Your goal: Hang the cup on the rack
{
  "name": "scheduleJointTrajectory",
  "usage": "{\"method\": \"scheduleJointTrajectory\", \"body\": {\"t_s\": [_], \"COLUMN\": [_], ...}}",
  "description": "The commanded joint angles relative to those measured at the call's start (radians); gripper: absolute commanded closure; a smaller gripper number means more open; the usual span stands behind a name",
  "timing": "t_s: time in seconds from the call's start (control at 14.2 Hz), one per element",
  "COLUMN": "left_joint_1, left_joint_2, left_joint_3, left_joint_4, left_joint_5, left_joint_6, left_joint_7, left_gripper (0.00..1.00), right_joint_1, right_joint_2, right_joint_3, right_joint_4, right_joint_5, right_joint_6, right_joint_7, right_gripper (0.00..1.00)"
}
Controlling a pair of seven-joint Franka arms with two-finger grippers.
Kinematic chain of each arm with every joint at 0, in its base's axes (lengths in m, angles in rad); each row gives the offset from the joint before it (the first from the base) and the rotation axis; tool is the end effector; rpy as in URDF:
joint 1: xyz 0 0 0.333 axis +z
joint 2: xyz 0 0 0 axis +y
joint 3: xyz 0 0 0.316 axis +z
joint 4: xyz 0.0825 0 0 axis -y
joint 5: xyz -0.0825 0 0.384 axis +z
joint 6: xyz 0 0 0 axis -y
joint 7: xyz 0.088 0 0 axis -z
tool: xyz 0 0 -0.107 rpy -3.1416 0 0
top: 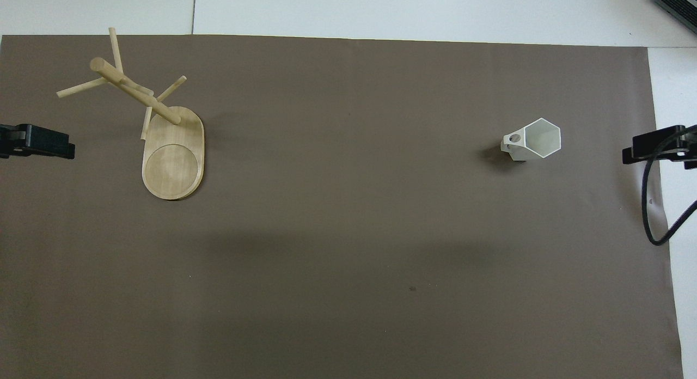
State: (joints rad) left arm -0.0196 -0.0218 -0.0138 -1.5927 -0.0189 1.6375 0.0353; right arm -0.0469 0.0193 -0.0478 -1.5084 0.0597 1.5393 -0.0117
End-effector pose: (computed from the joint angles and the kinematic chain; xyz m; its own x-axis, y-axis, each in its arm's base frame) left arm 0.5542 -0.0205 0.6323 0.9955 -0.0673 0.0672 -0.0686 -0.9975 0.0162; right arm 0.5560 -0.0459 0.6405 0.9966 -0.0810 0.0124 -0.0802 -0.9951 -0.0585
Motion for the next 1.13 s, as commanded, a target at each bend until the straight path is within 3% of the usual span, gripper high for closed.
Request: {"method": "scheduleJointTrajectory", "body": {"t_s": [0.0, 0.42, 1.06], "left_joint_1": [0.001, 0.001, 0.001], "left_joint_2": [-0.023, -0.023, -0.023], "left_joint_3": [-0.002, -0.002, -0.002], "left_joint_4": [-0.032, -0.032, -0.032], "left_joint_5": [0.020, 0.020, 0.020], "left_joint_6": [0.021, 0.021, 0.021], "left_joint_7": [-0.009, -0.009, -0.009], "left_gripper": [0.00, 0.00, 0.00], "right_joint_1": [-0.005, -0.005, -0.021], "right_joint_2": [-0.036, -0.062, -0.030], "right_joint_3": [0.006, 0.005, 0.003], "right_joint_4": [-0.067, -0.168, -0.311], "right_joint_5": [-0.018, -0.020, -0.035], "right_joint_6": [0.083, 0.195, 0.401], "right_joint_7": [-0.020, -0.022, -0.076], "right_gripper": [0.00, 0.00, 0.00]}}
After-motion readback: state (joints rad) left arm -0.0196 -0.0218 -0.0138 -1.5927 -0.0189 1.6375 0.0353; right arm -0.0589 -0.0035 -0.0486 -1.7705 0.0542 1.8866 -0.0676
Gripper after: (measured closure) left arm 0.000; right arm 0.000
